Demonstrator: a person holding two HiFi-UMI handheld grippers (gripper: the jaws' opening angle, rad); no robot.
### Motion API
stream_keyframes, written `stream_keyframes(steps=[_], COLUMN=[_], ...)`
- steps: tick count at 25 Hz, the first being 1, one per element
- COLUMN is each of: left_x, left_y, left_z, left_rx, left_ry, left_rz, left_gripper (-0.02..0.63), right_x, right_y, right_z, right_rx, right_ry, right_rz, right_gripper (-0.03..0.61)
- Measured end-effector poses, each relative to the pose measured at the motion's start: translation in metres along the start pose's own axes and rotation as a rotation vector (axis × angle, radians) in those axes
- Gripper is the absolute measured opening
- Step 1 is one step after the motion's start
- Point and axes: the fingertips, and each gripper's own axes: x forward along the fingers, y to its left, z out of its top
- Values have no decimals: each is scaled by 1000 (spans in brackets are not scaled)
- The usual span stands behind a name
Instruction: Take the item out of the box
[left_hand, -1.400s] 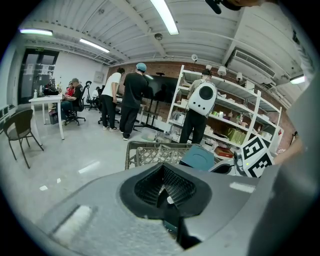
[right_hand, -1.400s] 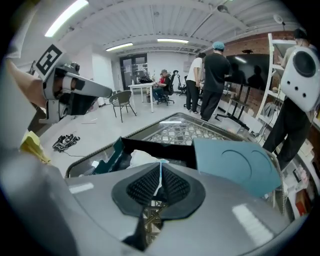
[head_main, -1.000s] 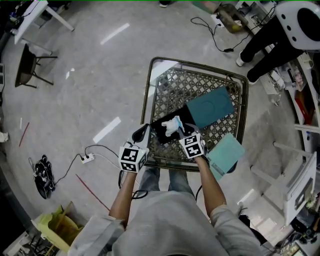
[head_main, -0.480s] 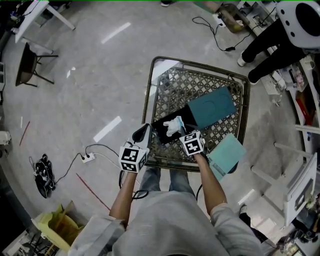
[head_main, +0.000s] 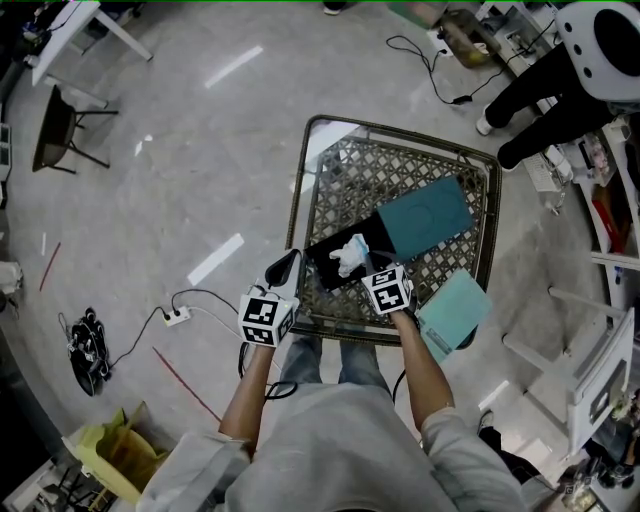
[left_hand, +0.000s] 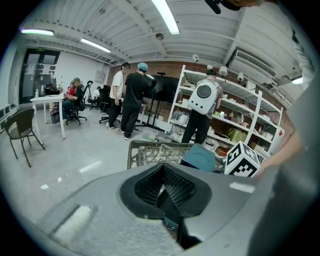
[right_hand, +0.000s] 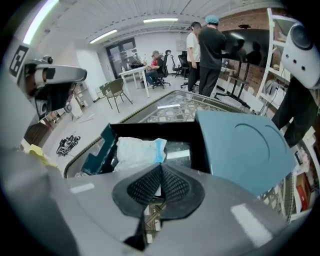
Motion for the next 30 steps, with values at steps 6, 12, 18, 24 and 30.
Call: stream_keyframes(steps=[6,12,18,24,30], left_x=[0,-4,-8,-12,-20], left_y=[-2,-5,-11,-19,-23], left_z=[2,9,19,32,50], left_rx=[0,9,26,41,63], left_ry=[-8,-23,-38,-60,-92], left_rz=[-4,-6,-13,-29,-32], left_gripper=[5,5,5,5,5], right_x=[-12,-39,-75,-102,-129], right_y=[0,-1,2,-2,-7], right_z=[12,30,49,60,72], right_rx=[4,13,12,33,62], right_ry=[-46,-158,-277,-358,-434], right_rz=[-19,-69,-110,-151,-193], right_gripper=[0,0,0,0,0])
